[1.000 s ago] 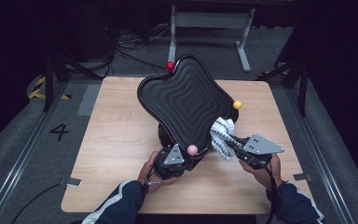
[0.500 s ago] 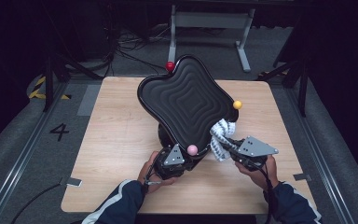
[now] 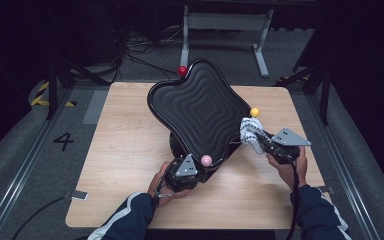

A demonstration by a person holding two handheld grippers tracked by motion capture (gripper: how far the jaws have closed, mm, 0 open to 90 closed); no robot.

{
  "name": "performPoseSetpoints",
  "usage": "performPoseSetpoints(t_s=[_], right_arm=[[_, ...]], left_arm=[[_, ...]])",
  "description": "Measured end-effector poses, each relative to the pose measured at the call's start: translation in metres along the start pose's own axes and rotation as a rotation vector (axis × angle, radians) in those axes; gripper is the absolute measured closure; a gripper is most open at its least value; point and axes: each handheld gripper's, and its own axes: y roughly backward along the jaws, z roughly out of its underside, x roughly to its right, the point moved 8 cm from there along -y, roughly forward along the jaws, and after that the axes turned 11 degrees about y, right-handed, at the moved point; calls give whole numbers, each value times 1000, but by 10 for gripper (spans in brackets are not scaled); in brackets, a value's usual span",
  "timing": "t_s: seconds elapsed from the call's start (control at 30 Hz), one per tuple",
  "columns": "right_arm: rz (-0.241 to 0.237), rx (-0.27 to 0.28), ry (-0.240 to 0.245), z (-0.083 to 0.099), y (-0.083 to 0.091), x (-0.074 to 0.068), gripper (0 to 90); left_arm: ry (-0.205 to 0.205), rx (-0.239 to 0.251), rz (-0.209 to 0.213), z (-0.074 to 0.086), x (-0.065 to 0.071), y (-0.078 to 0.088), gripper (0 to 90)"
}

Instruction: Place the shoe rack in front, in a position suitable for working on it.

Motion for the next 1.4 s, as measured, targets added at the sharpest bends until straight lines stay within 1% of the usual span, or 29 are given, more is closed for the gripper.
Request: performPoseSetpoints(t_s=[0.03, 0.07, 0.13, 0.17, 0.2, 0.27, 0.3, 0.33, 0.4, 0.43, 0.47, 0.5, 0.53, 0.57, 0.63, 0.7, 0.73, 0.77, 0.8, 0.93, 1.0, 1.07, 1.13, 1.17, 1.23, 1.27, 1.3, 1.33, 1.4], right_arm=[[13, -3, -10, 1, 0, 4, 805], [38, -9, -22, 3, 0, 10, 805], [58, -12, -66, 7, 0, 20, 806], [81, -18, -67, 9, 0, 24, 806], [88, -21, -89, 10, -1, 28, 806], [89, -18, -98, 9, -2, 29, 806], [90, -16, -92, 8, -2, 28, 806], [84, -11, -87, 6, -3, 26, 806], [54, 8, -75, 2, -4, 19, 806], [23, 14, -58, -3, -6, 9, 805], [23, 14, -58, -3, -6, 9, 805], [-9, 22, -28, -8, -7, -2, 805], [-9, 22, -28, -8, -7, -2, 805], [-17, 23, -18, -11, -7, -5, 805], [-56, 44, -1, -18, -7, -16, 805], [-91, 49, 16, -24, -8, -28, 805], [-91, 49, 16, -24, -8, -28, 805], [-104, 52, 26, -26, -9, -33, 805], [-131, 53, 52, -32, -9, -45, 805], [-163, 63, 69, -38, -7, -57, 805], [-184, 71, 63, -40, -5, -62, 805], [-192, 72, 80, -43, -2, -66, 805], [-209, 78, 82, -45, 1, -71, 805], [-216, 82, 93, -48, 4, -74, 805], [-221, 84, 97, -49, 6, -75, 805], [-235, 96, 100, -52, 8, -79, 805], [-253, 106, 117, -57, 13, -86, 805], [-258, 110, 128, -59, 14, -89, 805], [-284, 126, 155, -65, 19, -99, 805]], left_arm=[[0, 0, 0, 0, 0, 0, 738], [0, 0, 1, 0, 0, 0, 738], [2, -5, 2, 0, 0, 0, 738], [3, -6, 2, 0, 0, 0, 738], [3, -6, 3, 0, 0, 0, 738], [1, -7, 2, 0, 0, 0, 738], [6, -3, 4, 0, 0, 0, 738], [1, -1, 4, 0, 0, 0, 738], [-3, -3, 2, 0, 0, -1, 738], [-4, -3, 1, 0, -1, -1, 738], [-5, -4, 1, 0, -1, -1, 738], [-4, -3, 0, 0, 0, -1, 737], [-4, -3, 0, 0, 0, -1, 738], [-2, 0, 1, -1, 0, -1, 738], [-2, 0, 2, 0, 0, -1, 738], [-3, 0, 1, -1, 0, -1, 737], [-3, 0, 1, -1, 0, -1, 737], [-3, -1, 1, 0, 0, -1, 737], [-4, -1, 0, 0, 0, -1, 737], [-4, -3, 0, 0, 0, -1, 737], [-2, -4, -1, 0, 1, -1, 737], [-2, -4, -2, 0, 1, -1, 737], [-6, -6, -4, 0, 1, -1, 737], [-5, -7, -4, 0, 1, -1, 737], [-5, -7, -3, 0, 0, -1, 736], [-10, -7, -6, 0, 1, -1, 736], [-12, -5, -6, 0, 0, -2, 735], [-8, -4, -6, 0, 1, -2, 736], [-11, -10, -12, 0, 1, -1, 735]])
